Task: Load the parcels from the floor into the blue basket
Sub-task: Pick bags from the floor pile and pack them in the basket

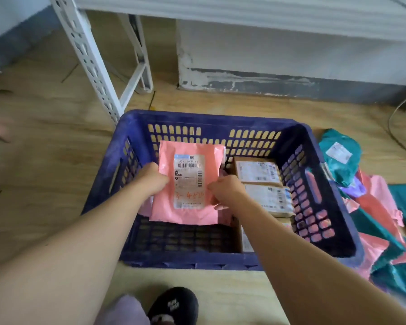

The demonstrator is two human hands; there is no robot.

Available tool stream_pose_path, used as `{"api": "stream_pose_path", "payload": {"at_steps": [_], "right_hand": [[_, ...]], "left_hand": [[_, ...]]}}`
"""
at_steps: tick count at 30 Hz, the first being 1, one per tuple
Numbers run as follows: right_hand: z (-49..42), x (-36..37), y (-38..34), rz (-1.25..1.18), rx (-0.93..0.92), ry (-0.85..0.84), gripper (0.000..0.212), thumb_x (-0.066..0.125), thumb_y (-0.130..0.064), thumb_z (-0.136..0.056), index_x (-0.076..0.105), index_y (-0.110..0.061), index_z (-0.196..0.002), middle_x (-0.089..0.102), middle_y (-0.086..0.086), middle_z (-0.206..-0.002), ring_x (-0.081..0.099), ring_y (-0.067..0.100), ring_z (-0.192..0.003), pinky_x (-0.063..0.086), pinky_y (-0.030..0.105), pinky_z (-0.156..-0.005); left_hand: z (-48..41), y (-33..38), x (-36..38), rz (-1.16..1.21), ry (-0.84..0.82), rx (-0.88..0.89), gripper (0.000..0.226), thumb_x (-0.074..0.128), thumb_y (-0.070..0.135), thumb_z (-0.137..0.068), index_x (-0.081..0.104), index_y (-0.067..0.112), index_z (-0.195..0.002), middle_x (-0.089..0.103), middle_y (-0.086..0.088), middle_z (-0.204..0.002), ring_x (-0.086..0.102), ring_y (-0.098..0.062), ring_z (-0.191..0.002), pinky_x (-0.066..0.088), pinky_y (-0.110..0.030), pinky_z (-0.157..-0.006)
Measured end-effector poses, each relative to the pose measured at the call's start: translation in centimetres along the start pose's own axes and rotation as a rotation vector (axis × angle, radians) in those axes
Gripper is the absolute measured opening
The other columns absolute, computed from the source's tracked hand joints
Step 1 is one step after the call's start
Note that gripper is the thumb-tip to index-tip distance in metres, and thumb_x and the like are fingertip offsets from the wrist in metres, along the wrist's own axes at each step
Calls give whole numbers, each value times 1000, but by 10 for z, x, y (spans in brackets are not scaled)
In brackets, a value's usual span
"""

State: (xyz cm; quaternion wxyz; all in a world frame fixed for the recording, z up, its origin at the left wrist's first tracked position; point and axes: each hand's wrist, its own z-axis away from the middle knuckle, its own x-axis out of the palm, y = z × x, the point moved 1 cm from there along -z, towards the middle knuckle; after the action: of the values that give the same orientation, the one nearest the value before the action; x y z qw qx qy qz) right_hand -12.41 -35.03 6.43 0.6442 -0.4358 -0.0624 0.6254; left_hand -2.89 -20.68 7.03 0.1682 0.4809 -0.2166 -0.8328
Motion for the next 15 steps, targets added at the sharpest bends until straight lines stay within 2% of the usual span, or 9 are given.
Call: {"api": "stream_pose_path", "payload": {"at_steps": [3, 6, 8, 10, 12, 14, 15], "right_hand": [[-17, 22, 8, 78, -20, -27, 30, 43, -6, -86, 63, -8, -109, 70, 10, -95, 68, 22, -64, 61, 35, -66], [-30, 38, 15, 89, 1, -68, 33, 41, 0, -83, 60, -8, -109, 70, 12, -91, 67, 23, -64, 60, 38, -70], [-34, 48, 19, 136, 24, -132, 30, 42, 3, -84, 61, -3, -106, 69, 13, -85, 67, 23, -63, 60, 38, -71], [-38, 58, 23, 232, 33, -200, 27, 47, 3, -84, 62, 1, -106, 71, 14, -87, 71, 26, -73, 59, 40, -75], [-38, 67, 26, 309, 26, -260, 27, 50, 0, -86, 62, 1, -110, 71, 13, -90, 70, 25, -71, 60, 34, -66], [-34, 75, 27, 389, -5, -337, 30, 48, -5, -89, 58, 3, -116, 67, 16, -96, 61, 22, -68, 54, 25, -54], [-33, 78, 29, 460, -21, -379, 31, 46, -5, -91, 56, 4, -119, 65, 19, -104, 60, 23, -74, 52, 26, -57]], "left_hand": [[-15, -20, 11, -202, -41, -23, 27, 47, 8, -90, 53, 4, -116, 59, -14, -100, 57, -26, -78, 45, -30, -62], [-27, -37, 18, -382, -80, -84, 33, 47, 6, -88, 58, 5, -119, 67, -13, -103, 67, -27, -76, 58, -32, -63], [-31, -44, 19, -539, -105, -94, 32, 48, 6, -88, 61, 7, -118, 66, -12, -111, 66, -28, -93, 55, -30, -73], [-32, -50, 21, -705, -148, -98, 36, 46, 6, -90, 57, 7, -124, 60, -12, -124, 60, -27, -111, 49, -32, -86], [-32, -56, 23, -846, -205, -107, 38, 48, 9, -92, 52, 8, -130, 55, -10, -131, 55, -25, -119, 46, -32, -94], [-32, -62, 26, -928, -243, -104, 41, 48, 9, -92, 49, 7, -133, 53, -10, -133, 54, -24, -120, 46, -30, -94], [-33, -64, 28, -954, -255, -104, 41, 46, 8, -93, 47, 6, -134, 51, -11, -135, 52, -25, -121, 45, -30, -96]]}}
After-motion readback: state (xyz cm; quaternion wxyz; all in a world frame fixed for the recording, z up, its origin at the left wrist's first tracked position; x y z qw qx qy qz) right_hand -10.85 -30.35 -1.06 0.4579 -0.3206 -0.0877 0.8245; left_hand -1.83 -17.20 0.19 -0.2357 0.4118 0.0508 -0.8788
